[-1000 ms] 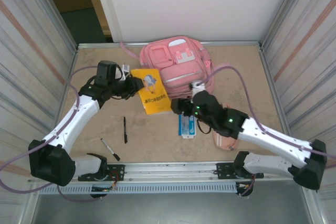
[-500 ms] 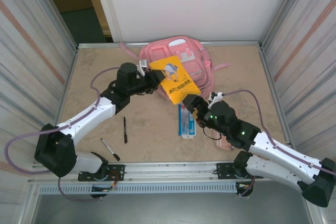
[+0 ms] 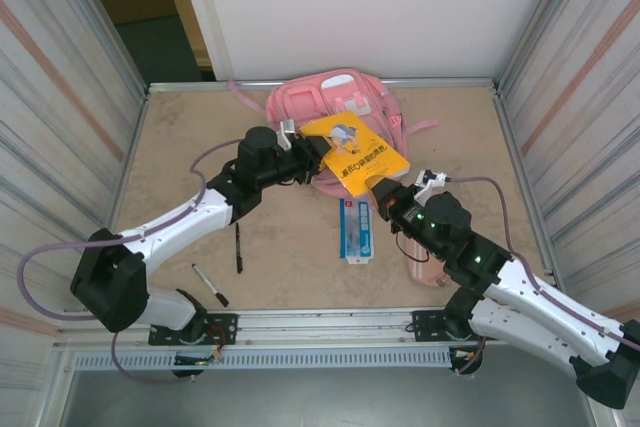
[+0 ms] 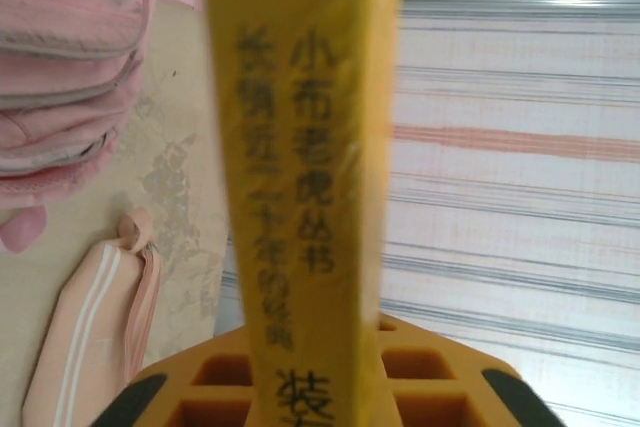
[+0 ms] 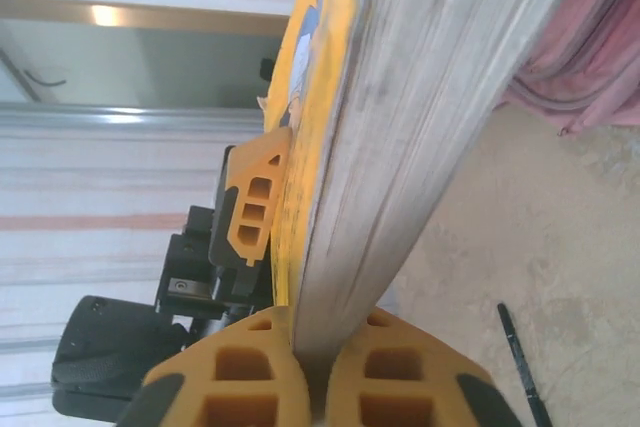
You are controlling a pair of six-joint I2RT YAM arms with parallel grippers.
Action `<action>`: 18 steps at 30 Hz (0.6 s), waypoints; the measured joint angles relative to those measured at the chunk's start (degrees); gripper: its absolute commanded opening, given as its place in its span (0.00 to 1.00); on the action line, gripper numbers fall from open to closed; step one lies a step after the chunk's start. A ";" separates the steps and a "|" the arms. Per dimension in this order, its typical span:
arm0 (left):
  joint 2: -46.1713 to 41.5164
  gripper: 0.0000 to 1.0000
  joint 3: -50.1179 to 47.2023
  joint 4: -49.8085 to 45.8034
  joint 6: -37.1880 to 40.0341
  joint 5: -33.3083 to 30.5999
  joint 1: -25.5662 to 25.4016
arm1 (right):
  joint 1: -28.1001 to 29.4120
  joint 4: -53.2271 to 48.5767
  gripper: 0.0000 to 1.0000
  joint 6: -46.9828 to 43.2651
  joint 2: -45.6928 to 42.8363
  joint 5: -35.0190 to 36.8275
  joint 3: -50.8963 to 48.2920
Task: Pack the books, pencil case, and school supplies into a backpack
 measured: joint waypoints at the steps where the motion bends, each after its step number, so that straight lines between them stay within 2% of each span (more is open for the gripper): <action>1: 0.33 0.44 0.00 0.00 0.50 0.94 0.15 | -0.96 -0.63 0.00 -0.61 -0.61 0.00 0.00; 3: 1.51 0.50 0.52 -0.02 3.63 3.58 1.31 | -3.41 -3.17 0.00 -1.92 -1.62 0.26 0.00; 5: 3.48 0.53 2.80 -2.21 8.83 6.27 3.04 | -6.62 -7.32 0.00 -3.41 -2.56 0.02 0.39; 7: 6.29 0.54 7.43 -6.82 19.04 9.07 4.83 | -9.92 -11.74 0.00 -5.11 -3.69 -0.33 1.20; 9: 9.09 0.54 13.18 -12.83 34.10 10.97 6.01 | -13.90 -16.46 0.00 -7.21 -5.44 -1.01 2.47; 14: 14.12 0.52 22.29 -24.52 64.67 10.84 5.27 | -22.51 -24.46 0.00 -12.70 -10.10 -1.97 6.10; 18: 23.50 0.54 30.51 -32.65 86.03 8.00 3.85 | -27.61 -28.70 0.00 -16.13 -11.87 -3.91 8.35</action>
